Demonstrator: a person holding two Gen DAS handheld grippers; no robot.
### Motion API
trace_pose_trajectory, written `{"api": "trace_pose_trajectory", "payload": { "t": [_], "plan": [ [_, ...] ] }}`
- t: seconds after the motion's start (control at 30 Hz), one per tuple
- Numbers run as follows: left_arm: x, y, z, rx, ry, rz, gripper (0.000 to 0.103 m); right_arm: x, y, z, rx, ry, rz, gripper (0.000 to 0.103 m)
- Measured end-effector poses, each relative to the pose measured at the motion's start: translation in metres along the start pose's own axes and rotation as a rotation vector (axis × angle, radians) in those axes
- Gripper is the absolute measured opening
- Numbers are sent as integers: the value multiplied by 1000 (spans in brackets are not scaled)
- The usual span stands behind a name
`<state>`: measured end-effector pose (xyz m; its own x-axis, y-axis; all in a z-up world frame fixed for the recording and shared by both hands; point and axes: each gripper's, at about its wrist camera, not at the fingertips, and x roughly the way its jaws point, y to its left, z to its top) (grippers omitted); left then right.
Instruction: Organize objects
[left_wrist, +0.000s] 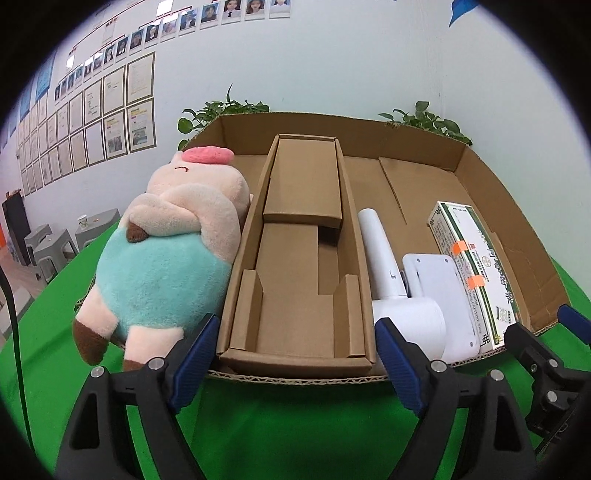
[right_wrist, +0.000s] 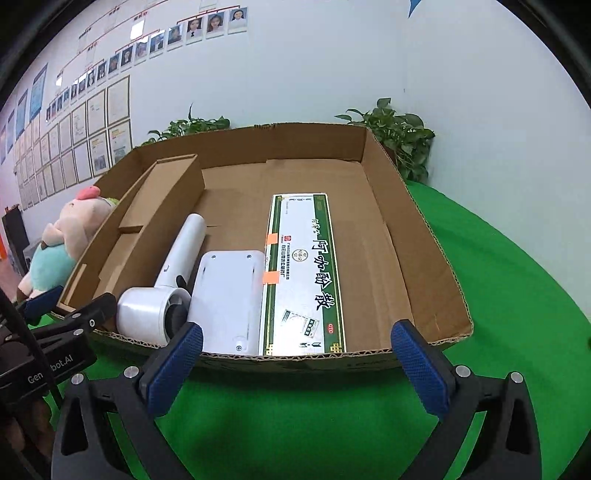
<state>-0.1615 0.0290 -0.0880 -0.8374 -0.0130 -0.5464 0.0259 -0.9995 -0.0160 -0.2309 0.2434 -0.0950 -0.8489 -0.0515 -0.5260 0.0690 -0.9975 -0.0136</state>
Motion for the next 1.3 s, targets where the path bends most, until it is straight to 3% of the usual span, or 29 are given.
{"api": "trace_pose_trajectory", "payload": {
  "t": [0.17, 1.3],
  "plan": [
    [7, -10, -1, 51, 37, 5, 103, 3, 6, 0, -23, 30, -25, 103],
    [5, -9, -2, 49, 38, 5, 103, 7, 13, 2, -18, 32, -26, 103]
  ]
}}
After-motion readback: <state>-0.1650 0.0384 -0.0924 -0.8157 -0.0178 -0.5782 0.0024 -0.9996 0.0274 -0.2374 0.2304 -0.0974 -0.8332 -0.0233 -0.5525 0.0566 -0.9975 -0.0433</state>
